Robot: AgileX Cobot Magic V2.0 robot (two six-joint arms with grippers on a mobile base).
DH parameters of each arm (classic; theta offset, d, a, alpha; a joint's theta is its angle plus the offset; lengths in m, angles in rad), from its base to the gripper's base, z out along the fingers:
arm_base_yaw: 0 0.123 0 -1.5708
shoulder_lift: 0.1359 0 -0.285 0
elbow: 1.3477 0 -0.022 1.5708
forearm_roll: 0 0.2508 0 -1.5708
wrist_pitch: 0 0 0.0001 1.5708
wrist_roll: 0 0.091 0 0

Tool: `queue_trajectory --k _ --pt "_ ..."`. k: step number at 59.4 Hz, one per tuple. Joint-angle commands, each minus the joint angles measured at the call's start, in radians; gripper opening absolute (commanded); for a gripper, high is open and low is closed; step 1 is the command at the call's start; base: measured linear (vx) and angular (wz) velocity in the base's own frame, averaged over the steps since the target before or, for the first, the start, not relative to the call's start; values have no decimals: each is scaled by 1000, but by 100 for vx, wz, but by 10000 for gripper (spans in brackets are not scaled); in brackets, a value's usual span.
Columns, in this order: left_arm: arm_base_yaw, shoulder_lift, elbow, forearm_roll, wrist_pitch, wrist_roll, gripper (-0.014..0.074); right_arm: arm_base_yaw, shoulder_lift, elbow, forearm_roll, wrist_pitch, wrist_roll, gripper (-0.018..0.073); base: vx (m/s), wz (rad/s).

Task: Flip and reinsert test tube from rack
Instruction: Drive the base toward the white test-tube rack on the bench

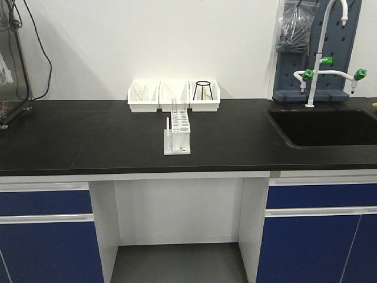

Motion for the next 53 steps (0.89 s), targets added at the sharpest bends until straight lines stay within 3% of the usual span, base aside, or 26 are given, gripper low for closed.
queue_trajectory --k 1,53 --pt "0 -7 -4 -5 -80 -9 -6 -7 -15 2 -5 -80 -12 -11 0 0" --pt "0 -7 -4 -5 -80 -9 -6 -7 -15 2 -5 -80 -12 -11 0 0"
